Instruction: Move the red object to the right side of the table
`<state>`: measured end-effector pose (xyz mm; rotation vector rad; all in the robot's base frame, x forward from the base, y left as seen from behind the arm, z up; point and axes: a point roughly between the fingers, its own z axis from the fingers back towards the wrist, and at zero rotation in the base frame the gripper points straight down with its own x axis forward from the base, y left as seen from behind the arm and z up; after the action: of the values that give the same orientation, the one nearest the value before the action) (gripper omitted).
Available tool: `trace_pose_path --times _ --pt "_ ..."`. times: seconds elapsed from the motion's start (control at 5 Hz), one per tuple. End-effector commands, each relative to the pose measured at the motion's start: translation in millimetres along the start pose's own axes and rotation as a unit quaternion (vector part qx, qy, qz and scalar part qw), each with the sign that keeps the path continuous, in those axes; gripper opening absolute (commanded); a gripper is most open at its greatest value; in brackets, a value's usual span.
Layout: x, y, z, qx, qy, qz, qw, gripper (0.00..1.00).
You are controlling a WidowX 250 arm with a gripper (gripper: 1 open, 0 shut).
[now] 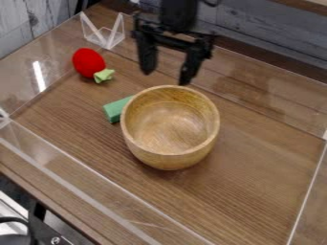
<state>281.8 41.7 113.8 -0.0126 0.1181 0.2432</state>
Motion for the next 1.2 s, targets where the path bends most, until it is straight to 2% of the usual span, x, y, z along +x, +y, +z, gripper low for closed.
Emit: trace_pose_path --times 0.0,0.2,0.4,0.6,0.8,1.0 --pt "1.7 40 22.1 -0.015 -0.050 0.091 0.9945 1.00" --pt "7.0 84 25.0 -0.035 -0.063 0.196 0.9780 1.00" --pt "18.4 124 21.1 -0.056 -0.069 0.306 0.9479 1.00" --pt "28.8 149 5.5 -0.068 -0.065 0.373 0.9229 1.00" --pt "45.6 160 -8.7 -0.065 -0.064 0.387 0.9176 0.00" --pt "65.3 165 -22.3 -0.063 -0.066 0.389 0.9167 0.00"
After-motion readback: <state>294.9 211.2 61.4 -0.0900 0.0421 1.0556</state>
